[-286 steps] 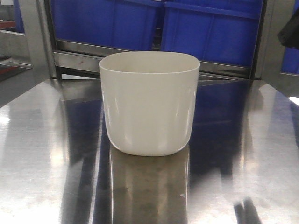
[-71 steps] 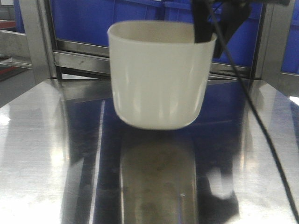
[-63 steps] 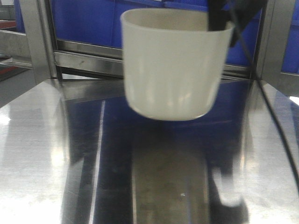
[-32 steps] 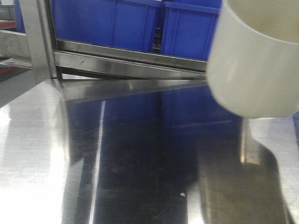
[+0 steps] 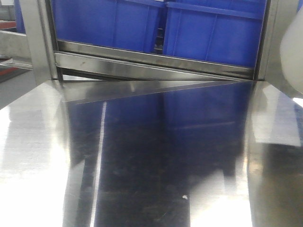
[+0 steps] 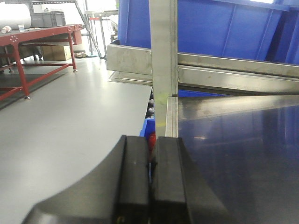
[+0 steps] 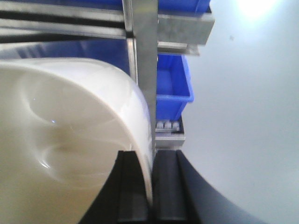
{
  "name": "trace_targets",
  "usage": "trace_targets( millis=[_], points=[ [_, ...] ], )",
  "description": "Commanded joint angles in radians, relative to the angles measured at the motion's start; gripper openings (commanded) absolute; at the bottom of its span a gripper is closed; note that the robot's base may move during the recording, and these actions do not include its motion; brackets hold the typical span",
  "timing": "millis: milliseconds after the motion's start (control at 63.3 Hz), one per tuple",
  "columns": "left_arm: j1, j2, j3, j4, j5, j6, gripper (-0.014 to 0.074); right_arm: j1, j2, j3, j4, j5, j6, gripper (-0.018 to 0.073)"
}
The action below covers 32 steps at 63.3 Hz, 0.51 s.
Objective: Move white bin to right shelf second layer
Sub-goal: 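Lift the white bin off the table with the right gripper, then back the base away from the table, holding the bin in the right gripper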
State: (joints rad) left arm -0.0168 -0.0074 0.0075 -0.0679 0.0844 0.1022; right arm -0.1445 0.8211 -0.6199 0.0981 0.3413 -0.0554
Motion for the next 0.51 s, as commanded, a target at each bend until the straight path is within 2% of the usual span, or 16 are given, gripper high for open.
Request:
trace_targets(
  millis=[0, 253, 395, 490],
  points=[
    [-0.002, -0.013, 0.037, -0.006, -0.084, -0.003, 0.0085, -0.008, -0.078, 0.030, 0.015, -0.182, -0.021, 0.0058],
    [-0.002, -0.013, 0.037, -0.006, -0.084, -0.003, 0.0085, -0.008, -0.283, 0.187, 0.015, -0.309, -0.021, 0.0058],
    [-0.002, -0.013, 0.037, -0.006, -0.084, -0.003, 0.0085, -0.008, -0.340, 0.209, 0.015, -0.291, -0.021, 0.0058],
    [-0.002, -0.013, 0.037, -0.006, -0.084, -0.003, 0.0085, -0.008, -0.344, 0.206, 0.015, -0.230, -0.021, 0.0058]
  ],
)
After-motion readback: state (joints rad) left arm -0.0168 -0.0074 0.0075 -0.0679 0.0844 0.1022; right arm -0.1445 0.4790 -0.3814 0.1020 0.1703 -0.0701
